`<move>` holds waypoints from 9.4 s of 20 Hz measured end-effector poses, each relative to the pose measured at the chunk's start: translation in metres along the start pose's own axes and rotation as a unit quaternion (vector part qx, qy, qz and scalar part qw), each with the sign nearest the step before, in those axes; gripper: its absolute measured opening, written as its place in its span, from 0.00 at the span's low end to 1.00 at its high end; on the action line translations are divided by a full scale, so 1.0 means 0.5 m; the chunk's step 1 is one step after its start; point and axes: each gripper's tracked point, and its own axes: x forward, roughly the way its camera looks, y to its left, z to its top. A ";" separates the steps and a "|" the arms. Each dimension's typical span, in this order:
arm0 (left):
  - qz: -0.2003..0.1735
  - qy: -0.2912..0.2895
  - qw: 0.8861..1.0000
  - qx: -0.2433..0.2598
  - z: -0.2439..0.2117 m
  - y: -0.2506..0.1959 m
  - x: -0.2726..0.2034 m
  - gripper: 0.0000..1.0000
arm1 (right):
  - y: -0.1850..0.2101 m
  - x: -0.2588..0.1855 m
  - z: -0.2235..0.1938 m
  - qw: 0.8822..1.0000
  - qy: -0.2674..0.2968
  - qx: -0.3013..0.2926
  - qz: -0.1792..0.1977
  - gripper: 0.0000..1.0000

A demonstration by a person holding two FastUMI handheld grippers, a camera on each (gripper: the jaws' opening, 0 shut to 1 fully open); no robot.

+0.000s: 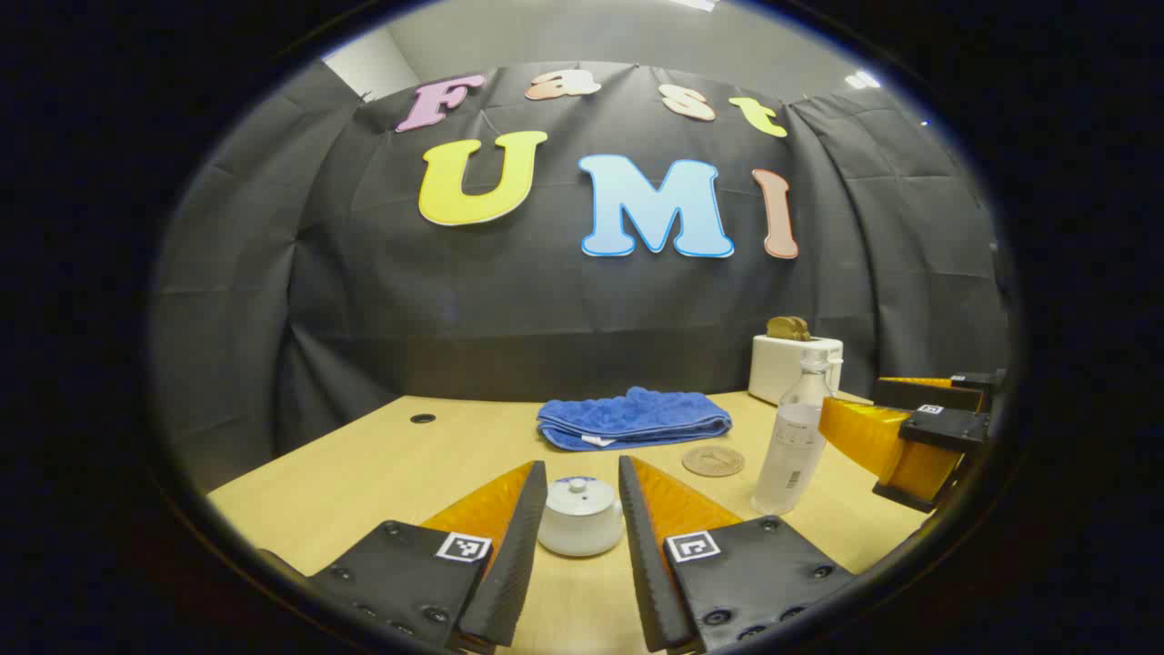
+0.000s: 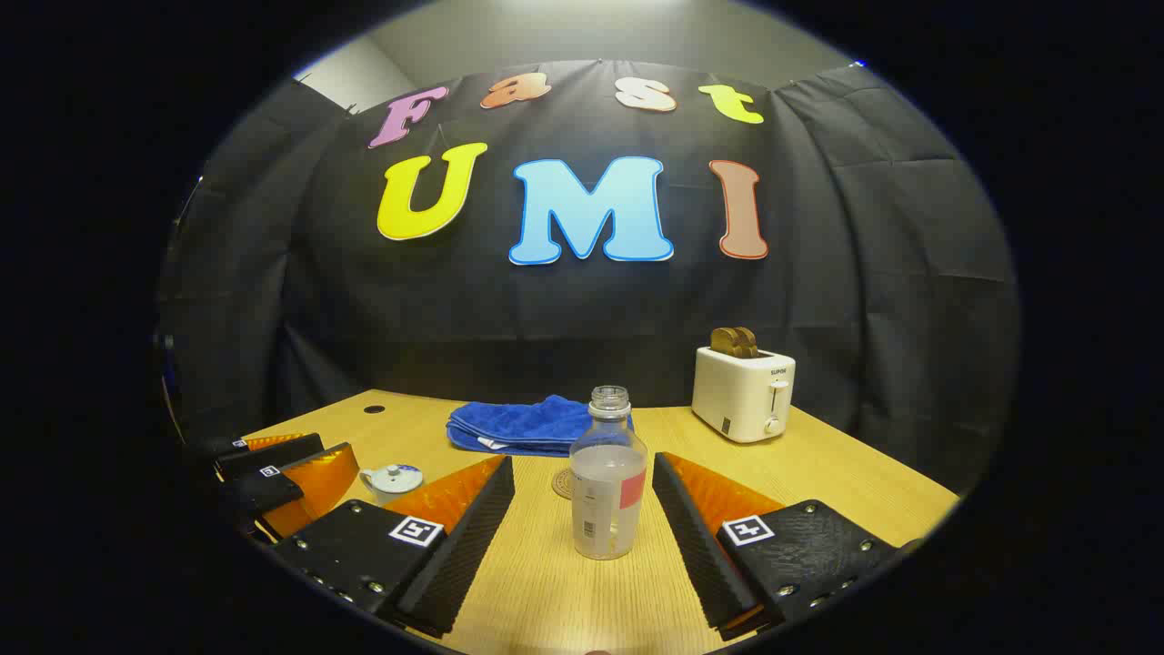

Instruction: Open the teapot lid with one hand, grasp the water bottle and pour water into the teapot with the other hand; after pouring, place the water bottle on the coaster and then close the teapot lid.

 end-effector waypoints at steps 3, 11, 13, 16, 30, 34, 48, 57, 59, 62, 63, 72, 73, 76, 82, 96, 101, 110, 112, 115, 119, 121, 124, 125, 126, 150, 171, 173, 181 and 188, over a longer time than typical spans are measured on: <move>0.000 0.003 1.000 -0.003 0.000 0.001 0.007 0.53 | -0.001 0.002 -0.009 1.000 0.010 0.004 -0.001 0.96; -0.001 0.013 1.000 -0.006 -0.010 0.004 0.013 0.53 | 0.000 0.005 -0.015 1.000 0.014 0.006 -0.002 0.96; -0.001 0.014 1.000 -0.008 -0.012 0.006 0.015 0.53 | 0.000 0.005 -0.018 1.000 0.015 0.008 -0.002 0.96; 0.001 0.017 1.000 -0.007 -0.017 0.009 0.019 0.53 | -0.003 0.007 -0.021 1.000 0.017 0.008 -0.004 0.96; 0.000 0.063 0.998 0.004 -0.080 0.008 0.152 0.53 | -0.028 0.006 -0.061 0.999 0.037 0.021 -0.017 0.96; 0.003 0.070 0.997 0.015 -0.092 0.013 0.189 0.53 | -0.043 0.006 -0.067 0.998 0.040 0.030 -0.024 0.96; 0.020 0.064 0.997 0.024 -0.087 0.032 0.178 0.33 | -0.056 0.018 -0.080 0.997 0.053 0.047 -0.030 0.96; 0.022 0.042 0.999 0.026 -0.092 0.027 0.200 0.07 | -0.057 0.022 -0.091 0.997 0.062 0.044 -0.030 0.96; 0.019 0.042 0.999 0.020 -0.091 0.028 0.202 0.08 | -0.054 0.023 -0.094 0.997 0.064 0.044 -0.027 0.96; 0.016 0.031 0.999 0.011 -0.067 0.028 0.200 0.07 | -0.050 0.026 -0.097 0.997 0.066 0.044 -0.023 0.96; 0.015 0.026 0.999 0.012 -0.053 0.027 0.200 0.07 | -0.048 0.026 -0.099 0.997 0.067 0.044 -0.022 0.96; 0.016 0.005 1.000 0.010 0.019 0.054 0.157 0.07 | -0.036 0.050 -0.116 0.995 0.084 0.045 -0.006 0.96; 0.020 0.003 1.000 0.013 0.020 0.063 0.151 0.07 | -0.036 0.057 -0.118 0.996 0.084 0.042 -0.005 0.96; 0.030 0.001 0.999 0.016 0.026 0.090 0.134 0.07 | -0.031 0.083 -0.123 0.995 0.091 0.030 -0.002 0.96; 0.047 0.007 0.999 0.013 0.012 0.143 0.107 0.07 | -0.028 0.124 -0.141 0.995 0.103 0.014 -0.006 0.96; 0.067 0.031 0.997 -0.007 -0.053 0.232 0.083 0.07 | -0.014 0.162 -0.141 0.988 0.111 -0.111 -0.002 0.77; 0.078 0.032 0.996 0.001 -0.064 0.272 0.072 0.07 | -0.011 0.174 -0.095 0.965 0.076 -0.248 -0.025 0.77; 0.093 0.038 0.995 -0.004 -0.084 0.331 0.058 0.07 | 0.052 0.211 -0.027 0.896 0.011 -0.442 -0.035 0.76; 0.096 0.040 0.995 -0.005 -0.092 0.344 0.058 0.08 | 0.058 0.216 -0.021 0.878 0.005 -0.478 -0.040 0.76; 0.101 0.042 0.994 -0.010 -0.102 0.357 0.055 0.08 | 0.081 0.217 -0.036 0.851 -0.003 -0.524 -0.042 0.76; 0.101 0.048 0.994 -0.016 -0.112 0.369 0.050 0.08 | 0.102 0.222 -0.033 0.814 -0.019 -0.579 -0.043 0.76; 0.105 0.049 0.993 -0.015 -0.115 0.375 0.049 0.07 | 0.115 0.223 -0.031 0.799 -0.027 -0.599 -0.042 0.76; 0.106 0.049 0.993 -0.019 -0.119 0.381 0.048 0.07 | 0.126 0.229 -0.030 0.773 -0.037 -0.631 -0.043 0.76; 0.107 0.048 0.993 -0.019 -0.118 0.385 0.045 0.07 | 0.130 0.232 -0.032 0.767 -0.038 -0.639 -0.041 0.76; 0.108 0.048 0.993 -0.018 -0.120 0.386 0.044 0.07 | 0.135 0.232 -0.038 0.763 -0.036 -0.644 -0.039 0.76; 0.106 0.061 0.992 -0.023 -0.143 0.402 0.047 0.07 | 0.157 0.251 0.024 0.600 -0.121 -0.786 -0.082 0.76; 0.106 0.070 0.991 -0.028 -0.153 0.406 0.044 0.07 | 0.173 0.246 0.075 0.562 -0.153 -0.807 -0.097 0.76; 0.106 0.070 0.992 -0.028 -0.156 0.406 0.045 0.07 | 0.174 0.247 0.076 0.557 -0.155 -0.810 -0.099 0.76; 0.104 0.072 0.992 -0.029 -0.158 0.406 0.046 0.07 | 0.177 0.244 0.093 0.535 -0.166 -0.822 -0.105 0.76; 0.105 0.074 0.991 -0.026 -0.161 0.406 0.047 0.08 | 0.180 0.244 0.102 0.502 -0.183 -0.838 -0.111 0.76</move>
